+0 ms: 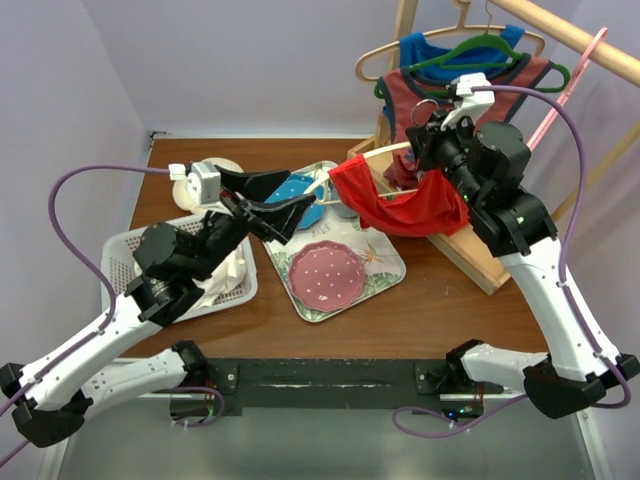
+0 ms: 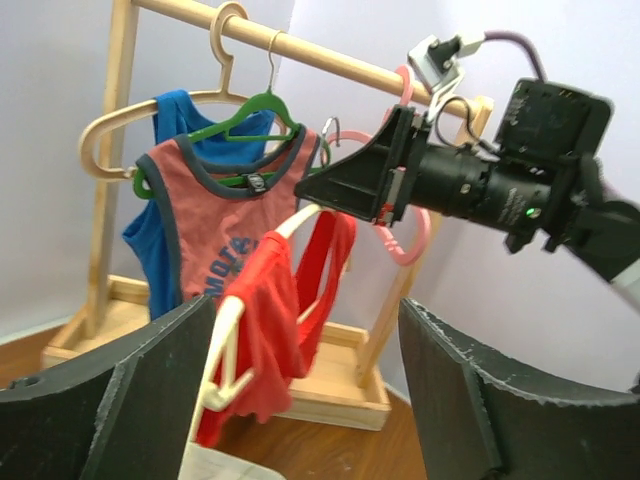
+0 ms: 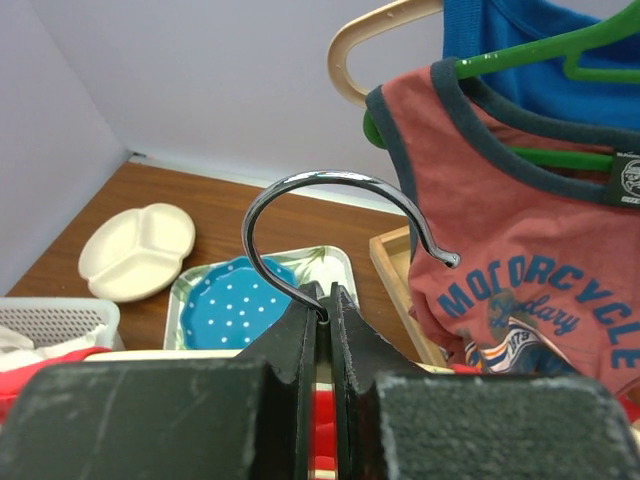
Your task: Remove the tank top from the hanger
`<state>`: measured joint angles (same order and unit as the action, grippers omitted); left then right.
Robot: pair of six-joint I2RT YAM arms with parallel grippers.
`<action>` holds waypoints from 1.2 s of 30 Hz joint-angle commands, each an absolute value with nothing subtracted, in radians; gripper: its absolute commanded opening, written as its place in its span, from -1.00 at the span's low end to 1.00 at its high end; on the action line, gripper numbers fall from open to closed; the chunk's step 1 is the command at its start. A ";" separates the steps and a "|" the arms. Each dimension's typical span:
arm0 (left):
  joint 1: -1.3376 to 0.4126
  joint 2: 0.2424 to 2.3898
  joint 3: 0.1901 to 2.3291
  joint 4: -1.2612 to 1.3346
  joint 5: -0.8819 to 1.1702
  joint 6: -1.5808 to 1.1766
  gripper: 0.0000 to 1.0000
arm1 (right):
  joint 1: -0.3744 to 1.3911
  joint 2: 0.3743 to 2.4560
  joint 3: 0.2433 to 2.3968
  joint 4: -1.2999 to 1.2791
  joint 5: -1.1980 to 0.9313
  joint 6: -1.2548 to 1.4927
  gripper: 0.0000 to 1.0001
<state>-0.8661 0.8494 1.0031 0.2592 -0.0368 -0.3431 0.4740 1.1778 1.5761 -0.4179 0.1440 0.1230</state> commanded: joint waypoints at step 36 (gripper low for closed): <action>-0.884 1.249 1.086 0.572 -0.281 -0.505 0.47 | 0.480 1.069 1.482 -0.238 0.077 0.311 -1.00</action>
<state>-0.8822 1.2289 1.0374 0.4747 -0.2356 -0.5518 0.4740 1.0977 1.4830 -0.3420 0.1303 0.2672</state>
